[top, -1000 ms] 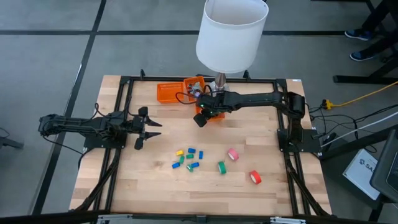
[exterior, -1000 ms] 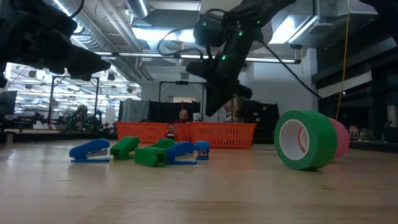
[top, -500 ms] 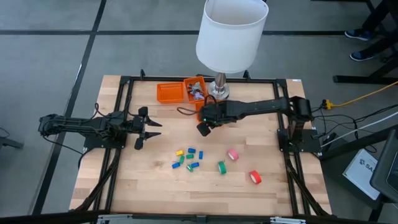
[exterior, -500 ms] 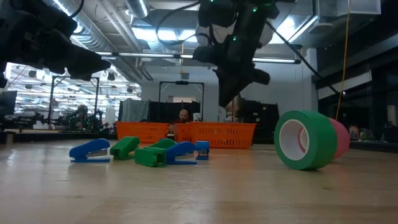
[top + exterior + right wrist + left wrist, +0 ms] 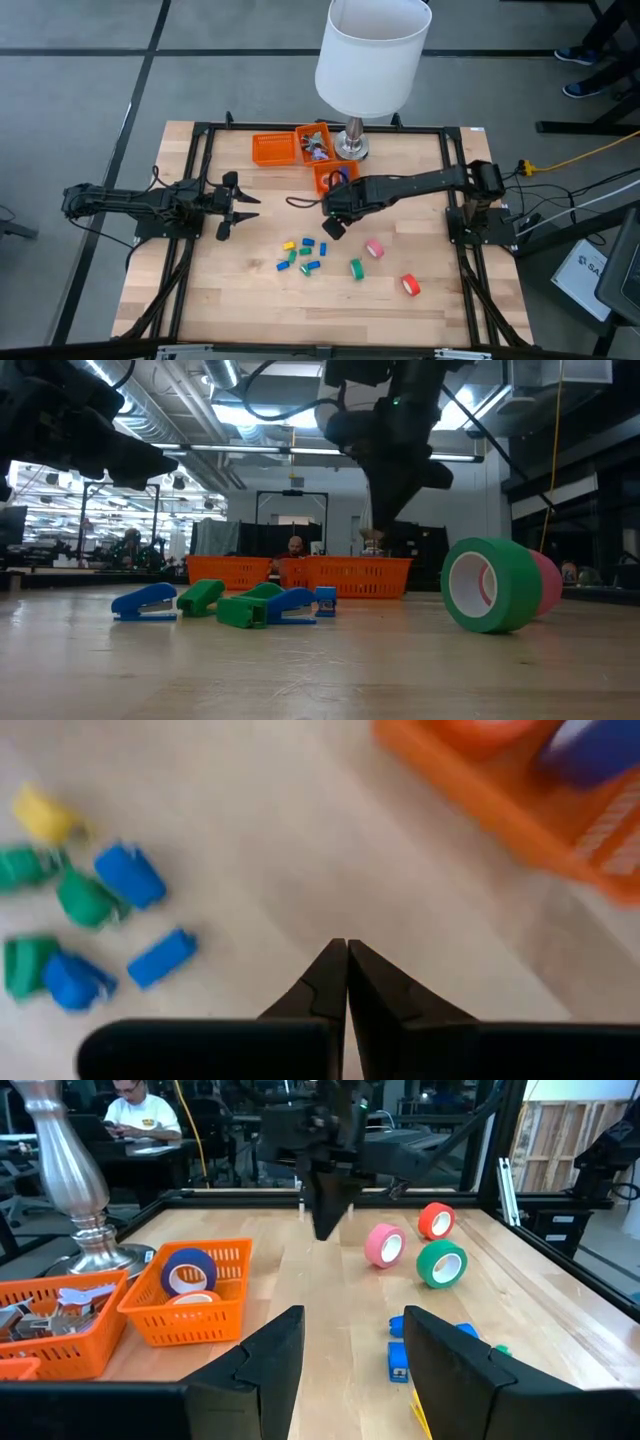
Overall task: Pick and place Stapler, Stapler remover, tape
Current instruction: Put the green tape into the bottom right orange basket
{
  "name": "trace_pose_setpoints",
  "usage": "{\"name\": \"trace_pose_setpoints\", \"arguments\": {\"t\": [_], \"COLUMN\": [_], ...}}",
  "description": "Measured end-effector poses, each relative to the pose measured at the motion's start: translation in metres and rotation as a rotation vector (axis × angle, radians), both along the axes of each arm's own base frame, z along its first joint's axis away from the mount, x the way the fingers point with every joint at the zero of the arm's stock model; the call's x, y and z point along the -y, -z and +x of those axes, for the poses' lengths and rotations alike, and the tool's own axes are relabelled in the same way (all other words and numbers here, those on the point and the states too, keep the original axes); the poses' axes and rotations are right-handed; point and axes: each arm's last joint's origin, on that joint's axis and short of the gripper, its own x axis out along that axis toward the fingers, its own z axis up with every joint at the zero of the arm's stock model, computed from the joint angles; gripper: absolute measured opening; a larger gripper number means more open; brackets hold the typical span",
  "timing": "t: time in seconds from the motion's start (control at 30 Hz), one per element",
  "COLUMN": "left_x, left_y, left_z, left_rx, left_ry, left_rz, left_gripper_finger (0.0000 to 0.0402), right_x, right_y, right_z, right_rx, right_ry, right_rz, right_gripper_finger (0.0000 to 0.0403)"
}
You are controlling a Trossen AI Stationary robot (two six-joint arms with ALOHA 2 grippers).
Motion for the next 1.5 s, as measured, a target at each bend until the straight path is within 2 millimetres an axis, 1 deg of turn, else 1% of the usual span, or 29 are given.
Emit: {"name": "trace_pose_setpoints", "arguments": {"t": [0.27, 0.4, 0.47, 0.57, 0.67, 0.87, 0.97, 1.07, 1.17, 1.27, 1.43, 1.5], "left_x": [0.000, 0.000, 0.000, 0.000, 0.000, 0.000, 0.000, 0.000, 0.000, 0.000, 0.000, 0.000], "left_y": [0.000, 0.000, 0.000, 0.000, 0.000, 0.000, 0.000, 0.000, 0.000, 0.000, 0.000, 0.000], "left_z": [0.000, 0.000, 0.000, 0.000, 0.000, 0.000, 0.000, 0.000, 0.000, 0.000, 0.000, 0.000], "left_rx": [0.001, 0.000, 0.000, 0.000, 0.000, 0.000, 0.000, 0.000, 0.000, 0.000, 0.000, 0.000], "left_ry": [0.000, 0.000, 0.000, 0.000, 0.000, 0.000, 0.000, 0.000, -0.001, -0.001, -0.001, -0.001], "left_rz": [0.000, 0.000, 0.000, 0.000, 0.000, 0.000, 0.000, 0.000, 0.000, 0.000, 0.000, 0.000], "left_gripper_finger": [0.0169, 0.0169, 0.0169, 0.0169, 0.0169, 0.0169, 0.0169, 0.0169, 0.0169, 0.0169, 0.0169, 0.0169], "right_x": [-0.011, -0.025, -0.032, -0.038, -0.040, -0.041, -0.042, -0.046, -0.054, -0.069, -0.094, -0.102], "right_y": [0.001, 0.002, 0.002, 0.002, 0.002, -0.008, -0.010, -0.010, -0.010, -0.010, -0.010, -0.010], "right_z": [-0.004, -0.011, -0.014, -0.017, -0.021, -0.022, -0.020, -0.021, -0.023, -0.028, -0.036, -0.037], "right_rx": [-0.038, -0.088, -0.108, -0.123, -0.134, -0.121, -0.101, -0.122, -0.129, -0.140, -0.104, -0.075], "right_ry": [-0.050, -0.040, -0.051, -0.056, 0.008, 0.196, 0.254, 0.269, 0.278, 0.251, 0.376, 0.369], "right_rz": [0.018, 0.072, 0.060, -0.020, -0.066, -0.040, -0.010, 0.062, 0.096, 0.094, 0.095, 0.096], "right_gripper_finger": [0.0017, 0.0017, 0.0017, 0.0017, 0.0016, 0.0016, 0.0016, 0.0017, 0.0016, 0.0016, 0.0017, 0.0019]}}
